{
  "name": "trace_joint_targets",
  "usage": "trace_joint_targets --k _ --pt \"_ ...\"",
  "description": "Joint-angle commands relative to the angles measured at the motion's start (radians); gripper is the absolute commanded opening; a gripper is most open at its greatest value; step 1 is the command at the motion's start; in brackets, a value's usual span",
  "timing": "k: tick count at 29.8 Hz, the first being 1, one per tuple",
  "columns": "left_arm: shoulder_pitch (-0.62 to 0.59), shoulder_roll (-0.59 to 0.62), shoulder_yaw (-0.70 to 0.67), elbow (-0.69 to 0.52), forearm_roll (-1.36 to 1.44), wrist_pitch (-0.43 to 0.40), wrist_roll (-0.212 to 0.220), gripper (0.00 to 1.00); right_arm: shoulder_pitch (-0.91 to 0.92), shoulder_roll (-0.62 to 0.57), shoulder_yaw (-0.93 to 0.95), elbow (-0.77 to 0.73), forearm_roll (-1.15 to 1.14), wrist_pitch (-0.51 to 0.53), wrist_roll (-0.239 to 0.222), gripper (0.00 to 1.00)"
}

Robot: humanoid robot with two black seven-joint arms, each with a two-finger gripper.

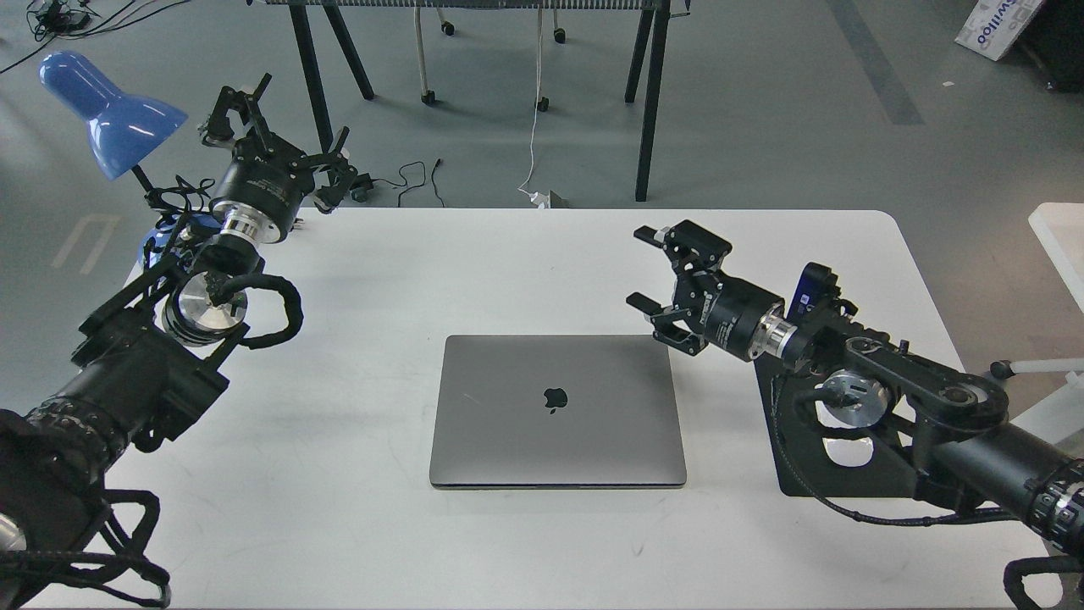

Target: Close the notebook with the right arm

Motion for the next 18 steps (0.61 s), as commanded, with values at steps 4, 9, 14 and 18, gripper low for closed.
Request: trace_joint_targets --k 4,9,14,18 --pt "0.0 0.002 -0.002 0.0 -0.001 0.0 0.0 1.0 0.001 -0.003 0.289 -0.017 0.007 0.03 -0.018 1.0" --pt "0.0 0.0 0.0 0.0 -0.001 0.0 0.0 1.0 -0.004 -0.003 0.464 -0.086 0.081 0.015 -0.078 1.0" --pt "0.0 0.0 -0.001 0.0 -0.001 0.0 0.0 1.0 0.007 -0.006 0.492 -0.248 0.348 0.024 -0.141 1.0" --pt "0.0 0.0 0.0 0.0 -0.001 0.0 0.0 1.0 0.002 -0.006 0.494 -0.281 0.413 0.026 -0.129 1.0"
